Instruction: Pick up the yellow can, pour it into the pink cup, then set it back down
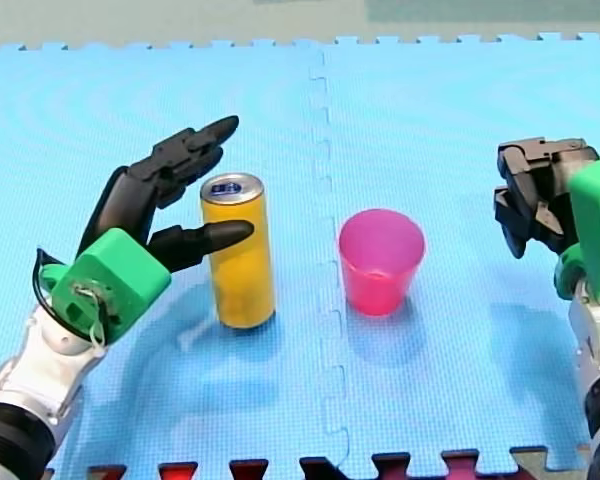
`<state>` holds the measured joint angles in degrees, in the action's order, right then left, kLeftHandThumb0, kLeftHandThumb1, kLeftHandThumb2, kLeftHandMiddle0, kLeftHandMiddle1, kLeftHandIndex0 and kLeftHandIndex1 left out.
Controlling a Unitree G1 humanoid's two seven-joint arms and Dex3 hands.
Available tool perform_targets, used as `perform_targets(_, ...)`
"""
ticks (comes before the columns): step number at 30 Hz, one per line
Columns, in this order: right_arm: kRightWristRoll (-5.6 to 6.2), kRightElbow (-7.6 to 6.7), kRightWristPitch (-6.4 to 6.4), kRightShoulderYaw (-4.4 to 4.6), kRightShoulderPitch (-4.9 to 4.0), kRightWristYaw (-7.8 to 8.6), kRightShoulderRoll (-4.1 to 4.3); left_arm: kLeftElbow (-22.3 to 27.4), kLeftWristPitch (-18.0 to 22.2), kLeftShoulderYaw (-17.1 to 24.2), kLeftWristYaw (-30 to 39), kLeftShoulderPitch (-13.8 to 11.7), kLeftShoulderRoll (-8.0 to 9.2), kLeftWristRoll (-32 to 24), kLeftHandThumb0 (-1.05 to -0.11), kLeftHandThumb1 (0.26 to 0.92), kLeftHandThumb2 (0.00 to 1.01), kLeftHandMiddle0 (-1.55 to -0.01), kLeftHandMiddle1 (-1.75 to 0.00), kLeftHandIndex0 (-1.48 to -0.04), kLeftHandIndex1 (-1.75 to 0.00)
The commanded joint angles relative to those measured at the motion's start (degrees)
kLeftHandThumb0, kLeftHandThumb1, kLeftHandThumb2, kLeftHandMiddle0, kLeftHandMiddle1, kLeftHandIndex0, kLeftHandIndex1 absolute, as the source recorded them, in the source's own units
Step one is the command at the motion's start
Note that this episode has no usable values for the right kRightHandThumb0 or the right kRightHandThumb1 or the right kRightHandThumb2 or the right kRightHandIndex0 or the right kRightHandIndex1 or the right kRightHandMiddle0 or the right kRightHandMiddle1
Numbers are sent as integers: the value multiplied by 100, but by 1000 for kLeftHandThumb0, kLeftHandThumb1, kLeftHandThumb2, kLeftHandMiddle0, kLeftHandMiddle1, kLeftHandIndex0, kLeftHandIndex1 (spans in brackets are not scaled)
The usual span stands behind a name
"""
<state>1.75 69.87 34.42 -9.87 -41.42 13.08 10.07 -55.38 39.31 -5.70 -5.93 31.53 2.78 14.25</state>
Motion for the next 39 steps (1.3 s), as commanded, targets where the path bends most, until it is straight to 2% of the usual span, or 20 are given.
perform_targets(1,26,10,-23,-16,-35,11,24,-72,50,-1,7,64,27,-36,-1044,794,0,-245,0,-294,0)
perform_targets(17,38,14,-13,-26,-41,49,15,-285,215,-9,72,154,55,-67,-1048,795,1,-167,0,-249,0)
perform_targets(31,-1,-56,-35,19,-29,-32,-3,-251,257,1,198,148,92,-145,-1048,799,2,-144,0,-217,0)
perform_targets(39,13,-55,-61,21,-43,-34,-22,-155,329,65,795,49,158,-446,-1048,800,2,-151,-5,-211,0)
